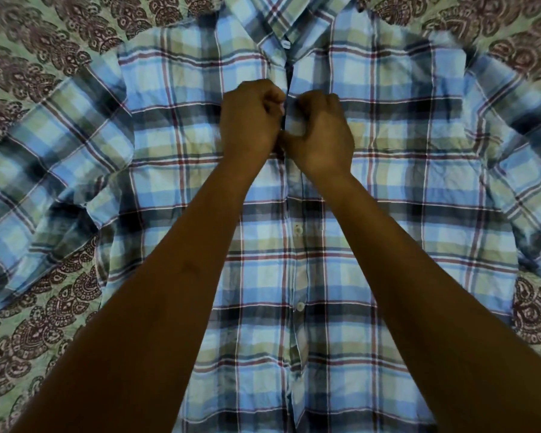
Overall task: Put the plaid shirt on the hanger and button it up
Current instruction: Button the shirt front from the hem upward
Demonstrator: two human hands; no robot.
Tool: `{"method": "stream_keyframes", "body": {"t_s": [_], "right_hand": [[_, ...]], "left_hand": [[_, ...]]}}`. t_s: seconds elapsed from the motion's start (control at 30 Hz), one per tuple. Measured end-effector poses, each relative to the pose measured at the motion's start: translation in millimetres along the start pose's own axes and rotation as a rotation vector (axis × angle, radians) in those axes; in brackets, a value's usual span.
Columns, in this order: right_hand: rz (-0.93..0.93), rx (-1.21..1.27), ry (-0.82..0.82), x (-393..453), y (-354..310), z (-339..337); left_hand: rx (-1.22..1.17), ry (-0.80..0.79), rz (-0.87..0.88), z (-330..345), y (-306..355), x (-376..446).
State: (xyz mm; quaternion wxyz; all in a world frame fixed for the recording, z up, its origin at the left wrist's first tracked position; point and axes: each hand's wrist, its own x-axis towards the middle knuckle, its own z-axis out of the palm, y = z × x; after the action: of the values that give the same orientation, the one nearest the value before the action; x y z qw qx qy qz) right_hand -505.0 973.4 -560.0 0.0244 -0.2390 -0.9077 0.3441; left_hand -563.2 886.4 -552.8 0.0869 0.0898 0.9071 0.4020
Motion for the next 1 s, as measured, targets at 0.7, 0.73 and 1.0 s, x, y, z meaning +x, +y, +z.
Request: {"method": "stream_keyframes", "body": {"t_s": [0.7,0.73,1.0], "right_hand": [[0.284,0.694,0.113,22.0,18.6,1.1],[0.295,0.719,0.115,21.2,17.6,0.7],[0.424,0.908,0.028,16.3,21.1,2.3]], "left_hand": [[0.068,-0.04,-0.134,10.1,9.1,30.8],[0.044,-0.03,-0.138,11.3,14.1,29.6],[-0.198,-0.023,-0.266,16.7,14.4,17.0]]}}
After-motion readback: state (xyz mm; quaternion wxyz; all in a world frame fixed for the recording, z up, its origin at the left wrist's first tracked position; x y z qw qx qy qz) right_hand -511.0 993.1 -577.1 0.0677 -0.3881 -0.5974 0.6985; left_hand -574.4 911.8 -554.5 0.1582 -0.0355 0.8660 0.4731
